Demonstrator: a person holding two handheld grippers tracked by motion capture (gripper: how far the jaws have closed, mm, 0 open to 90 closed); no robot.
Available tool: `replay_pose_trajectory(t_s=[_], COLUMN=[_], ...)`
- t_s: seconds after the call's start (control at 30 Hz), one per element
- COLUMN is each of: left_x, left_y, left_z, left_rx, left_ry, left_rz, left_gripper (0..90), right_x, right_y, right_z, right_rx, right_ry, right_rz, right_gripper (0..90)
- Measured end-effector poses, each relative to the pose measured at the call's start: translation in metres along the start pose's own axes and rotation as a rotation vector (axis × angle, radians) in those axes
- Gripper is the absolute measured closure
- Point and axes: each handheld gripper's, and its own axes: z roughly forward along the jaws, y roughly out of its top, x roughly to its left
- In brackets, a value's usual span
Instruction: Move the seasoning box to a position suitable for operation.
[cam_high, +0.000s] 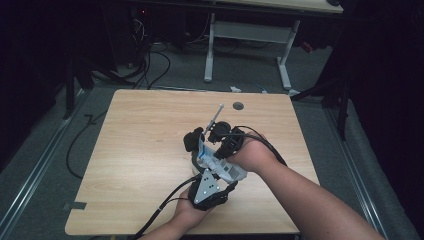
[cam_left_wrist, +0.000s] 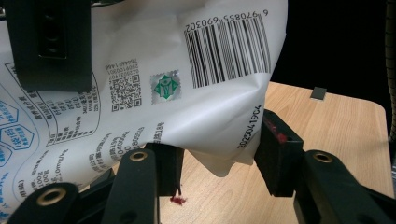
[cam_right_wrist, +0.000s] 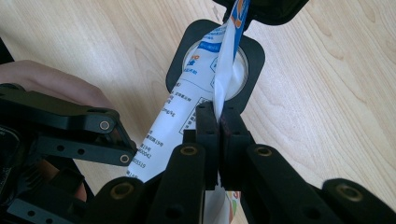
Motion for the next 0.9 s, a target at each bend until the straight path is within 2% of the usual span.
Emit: replay_pose_trajectory(t_s=[0.9], left_x=[0.0003], left_y=[-0.0003], left_z=[-0.0008], left_rx=[-0.003], left_ry=[0.003], left_rz=[0.005], left_gripper=[56.4], right_x=[0.0023], right_y=[0.0021], right_z=[0.0019], right_rx=[-0.001], right_ry=[-0.005], right_rz=[-0.004], right_gripper=[88.7])
